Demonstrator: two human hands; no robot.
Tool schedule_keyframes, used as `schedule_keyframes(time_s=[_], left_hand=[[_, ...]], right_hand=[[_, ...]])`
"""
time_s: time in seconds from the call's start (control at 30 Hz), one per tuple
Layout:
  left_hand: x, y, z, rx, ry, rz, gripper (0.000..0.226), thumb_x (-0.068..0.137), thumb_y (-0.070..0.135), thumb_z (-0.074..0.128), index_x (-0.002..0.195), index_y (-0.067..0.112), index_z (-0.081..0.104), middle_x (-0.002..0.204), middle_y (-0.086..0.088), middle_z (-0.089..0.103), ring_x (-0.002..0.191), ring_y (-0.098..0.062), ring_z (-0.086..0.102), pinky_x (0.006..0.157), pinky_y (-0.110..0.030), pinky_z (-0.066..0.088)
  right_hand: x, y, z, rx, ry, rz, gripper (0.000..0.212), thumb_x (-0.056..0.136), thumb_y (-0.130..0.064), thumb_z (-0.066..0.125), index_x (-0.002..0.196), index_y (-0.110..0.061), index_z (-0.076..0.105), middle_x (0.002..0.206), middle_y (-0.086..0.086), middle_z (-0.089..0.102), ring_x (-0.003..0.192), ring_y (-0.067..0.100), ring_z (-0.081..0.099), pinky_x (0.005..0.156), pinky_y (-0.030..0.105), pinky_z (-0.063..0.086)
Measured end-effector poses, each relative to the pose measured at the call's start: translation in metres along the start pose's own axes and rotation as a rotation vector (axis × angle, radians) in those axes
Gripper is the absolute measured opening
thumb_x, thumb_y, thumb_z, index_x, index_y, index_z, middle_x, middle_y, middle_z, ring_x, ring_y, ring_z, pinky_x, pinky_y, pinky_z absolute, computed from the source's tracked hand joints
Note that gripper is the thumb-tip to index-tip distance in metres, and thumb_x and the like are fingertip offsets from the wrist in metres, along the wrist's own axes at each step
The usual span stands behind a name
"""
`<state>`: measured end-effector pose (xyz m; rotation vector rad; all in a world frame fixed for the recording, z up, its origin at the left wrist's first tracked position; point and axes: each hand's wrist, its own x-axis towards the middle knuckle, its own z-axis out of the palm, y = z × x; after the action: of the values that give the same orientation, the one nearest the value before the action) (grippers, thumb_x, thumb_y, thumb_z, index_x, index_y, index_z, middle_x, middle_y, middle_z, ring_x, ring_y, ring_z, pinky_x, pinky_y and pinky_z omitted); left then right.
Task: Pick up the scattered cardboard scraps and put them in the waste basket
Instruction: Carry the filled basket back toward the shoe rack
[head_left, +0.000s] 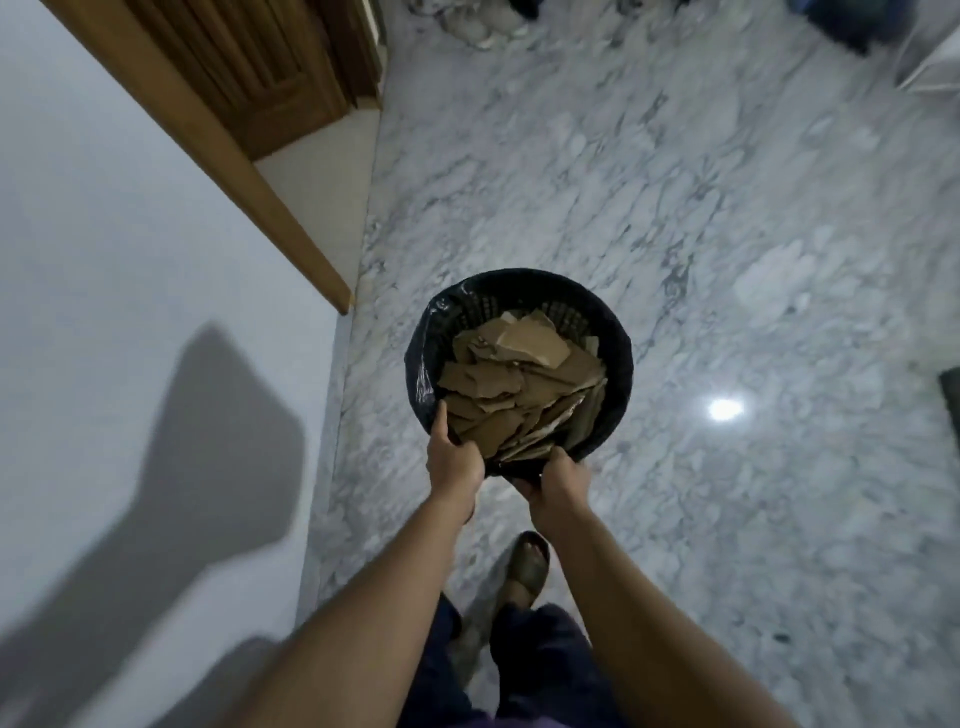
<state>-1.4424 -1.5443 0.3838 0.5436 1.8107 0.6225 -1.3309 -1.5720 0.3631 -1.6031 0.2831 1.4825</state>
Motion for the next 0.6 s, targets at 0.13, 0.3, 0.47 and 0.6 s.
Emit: schedule_keyframes(time_s=[0.13, 0.3, 0.47, 0.6], left_hand=[[-0.023, 0.091, 0.027, -0.1, 0.019, 0.178, 0.078, 0.09, -0.008, 0.04, 0.154, 0.036, 0.03, 0.158, -0.01, 0.034, 0.132, -0.037, 0.048, 0.102, -0.044, 0.05], [-0.009, 0.184, 0.066, -0.237, -0.06, 0.34, 0.076, 0.085, 0.004, 0.046, 0.148, 0.046, 0.036, 0.147, -0.007, 0.047, 0.124, -0.04, 0.053, 0.091, -0.058, 0.055], [0.021, 0.267, 0.107, -0.436, -0.205, 0.395, 0.066, 0.094, 0.007, 0.052, 0.143, 0.05, 0.043, 0.12, 0.0, 0.063, 0.1, -0.029, 0.066, 0.071, -0.052, 0.062], [0.065, 0.334, 0.143, -0.336, -0.218, 0.419, 0.07, 0.087, 0.01, 0.048, 0.14, 0.055, 0.041, 0.114, -0.002, 0.066, 0.093, -0.031, 0.067, 0.07, -0.054, 0.061]], right_hand=[[-0.037, -0.091, 0.023, 0.059, -0.13, -0.172, 0.034, 0.096, -0.01, 0.05, 0.128, -0.021, 0.054, 0.114, 0.012, 0.065, 0.099, 0.037, 0.069, 0.079, 0.051, 0.06], [-0.047, -0.189, 0.069, 0.002, -0.211, -0.235, 0.031, 0.093, -0.02, 0.055, 0.123, -0.02, 0.056, 0.107, 0.013, 0.068, 0.088, 0.033, 0.068, 0.076, 0.044, 0.058], [-0.026, -0.278, 0.124, 0.05, -0.125, -0.296, 0.031, 0.091, -0.011, 0.051, 0.12, -0.009, 0.061, 0.112, 0.023, 0.068, 0.096, 0.041, 0.069, 0.071, 0.055, 0.061], [-0.001, -0.337, 0.165, 0.076, -0.07, -0.333, 0.03, 0.087, -0.007, 0.052, 0.113, 0.0, 0.066, 0.102, 0.025, 0.071, 0.084, 0.043, 0.072, 0.063, 0.047, 0.06]])
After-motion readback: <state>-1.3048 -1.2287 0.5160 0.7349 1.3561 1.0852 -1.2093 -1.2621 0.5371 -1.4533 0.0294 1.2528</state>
